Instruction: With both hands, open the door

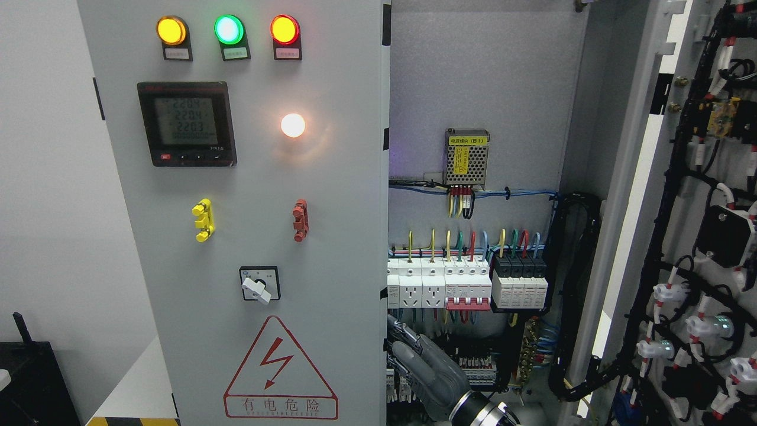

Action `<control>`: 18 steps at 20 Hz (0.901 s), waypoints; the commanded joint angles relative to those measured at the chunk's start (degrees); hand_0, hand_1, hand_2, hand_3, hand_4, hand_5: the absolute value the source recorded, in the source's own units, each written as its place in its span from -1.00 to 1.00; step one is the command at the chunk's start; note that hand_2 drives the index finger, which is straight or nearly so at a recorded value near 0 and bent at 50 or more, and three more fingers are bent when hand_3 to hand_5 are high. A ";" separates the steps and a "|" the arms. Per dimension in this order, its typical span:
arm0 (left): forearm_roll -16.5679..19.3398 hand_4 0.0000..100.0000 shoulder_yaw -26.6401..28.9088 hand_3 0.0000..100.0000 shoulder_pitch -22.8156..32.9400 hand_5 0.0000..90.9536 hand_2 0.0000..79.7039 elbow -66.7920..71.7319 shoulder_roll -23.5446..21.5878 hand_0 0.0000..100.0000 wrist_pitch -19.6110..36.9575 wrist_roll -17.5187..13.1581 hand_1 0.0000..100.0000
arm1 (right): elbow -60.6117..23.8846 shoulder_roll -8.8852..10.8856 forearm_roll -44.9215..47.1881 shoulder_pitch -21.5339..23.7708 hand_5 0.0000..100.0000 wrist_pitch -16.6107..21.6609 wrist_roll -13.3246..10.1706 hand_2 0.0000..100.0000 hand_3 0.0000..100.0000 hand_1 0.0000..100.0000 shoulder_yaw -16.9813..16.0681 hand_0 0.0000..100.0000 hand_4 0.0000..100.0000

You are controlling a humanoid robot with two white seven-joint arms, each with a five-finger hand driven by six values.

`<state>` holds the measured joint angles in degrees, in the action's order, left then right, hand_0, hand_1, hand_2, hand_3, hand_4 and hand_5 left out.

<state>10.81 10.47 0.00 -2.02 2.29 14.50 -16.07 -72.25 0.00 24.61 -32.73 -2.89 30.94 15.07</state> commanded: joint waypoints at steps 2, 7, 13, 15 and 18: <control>0.00 -1.00 -0.01 -1.00 1.58 -1.00 -1.00 0.00 0.00 -0.76 0.00 -0.01 -0.22 | 0.36 -0.79 0.00 -0.14 -1.00 0.08 -0.62 -1.00 -1.00 -0.22 -0.05 -0.76 -1.00; 0.08 -1.00 0.08 -1.00 1.50 -1.00 -1.00 0.00 0.00 -0.76 0.00 -0.01 -0.22 | 0.27 -0.79 0.09 -0.05 -1.00 0.25 0.08 -1.00 -1.00 -0.22 -0.05 -0.76 -1.00; 0.00 -1.00 -0.01 -1.00 1.58 -1.00 -1.00 0.00 0.00 -0.76 0.00 -0.01 -0.22 | 0.01 -0.79 0.09 -0.05 -1.00 0.25 3.42 -1.00 -1.00 -0.22 -0.05 -0.76 -1.00; 0.00 -1.00 -0.01 -1.00 1.58 -1.00 -1.00 0.00 0.00 -0.76 0.00 -0.01 -0.22 | 0.01 -0.79 0.18 -0.05 -1.00 0.25 3.69 -1.00 -1.00 -0.22 -0.05 -0.76 -1.00; 0.00 -1.00 -0.01 -1.00 1.58 -1.00 -1.00 0.00 0.00 -0.76 0.00 -0.01 -0.22 | 0.01 -0.79 0.88 -0.05 -1.00 0.25 5.97 -1.00 -1.00 -0.22 0.22 -0.76 -1.00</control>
<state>10.82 10.48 0.00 -2.02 2.28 14.50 -16.08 -72.17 -0.01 24.95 -32.80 -2.68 35.53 15.07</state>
